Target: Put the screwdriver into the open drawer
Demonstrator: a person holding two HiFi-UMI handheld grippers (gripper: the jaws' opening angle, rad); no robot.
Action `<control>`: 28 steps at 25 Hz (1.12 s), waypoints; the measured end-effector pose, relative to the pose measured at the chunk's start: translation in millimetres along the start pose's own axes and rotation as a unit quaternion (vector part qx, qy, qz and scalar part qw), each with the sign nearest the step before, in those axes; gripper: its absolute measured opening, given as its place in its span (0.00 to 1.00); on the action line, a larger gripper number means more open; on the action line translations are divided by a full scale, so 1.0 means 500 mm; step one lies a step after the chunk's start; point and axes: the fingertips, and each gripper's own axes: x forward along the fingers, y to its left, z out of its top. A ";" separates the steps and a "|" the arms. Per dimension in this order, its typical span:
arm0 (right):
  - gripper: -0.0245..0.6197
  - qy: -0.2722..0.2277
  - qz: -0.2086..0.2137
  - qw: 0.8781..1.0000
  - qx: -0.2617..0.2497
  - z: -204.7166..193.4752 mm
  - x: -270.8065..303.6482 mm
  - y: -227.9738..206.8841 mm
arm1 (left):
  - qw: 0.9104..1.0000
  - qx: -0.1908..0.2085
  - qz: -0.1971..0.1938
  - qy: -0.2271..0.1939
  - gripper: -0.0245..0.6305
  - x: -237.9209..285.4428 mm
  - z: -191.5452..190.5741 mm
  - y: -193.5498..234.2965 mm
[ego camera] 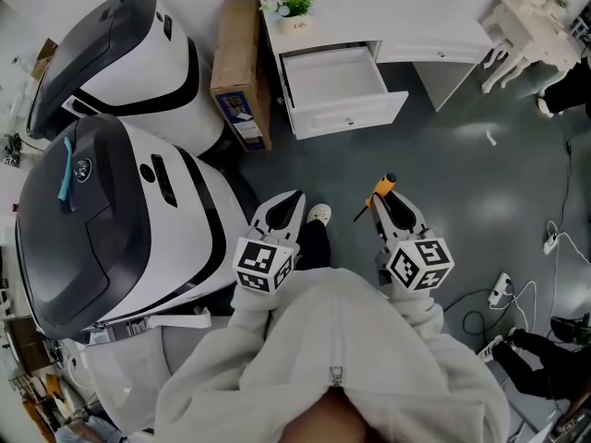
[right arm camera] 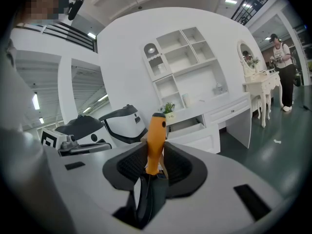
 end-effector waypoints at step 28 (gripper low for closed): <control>0.22 -0.006 -0.034 0.999 0.005 0.164 0.284 -0.079 | 0.999 0.002 -0.039 -0.001 0.06 0.250 0.124 0.219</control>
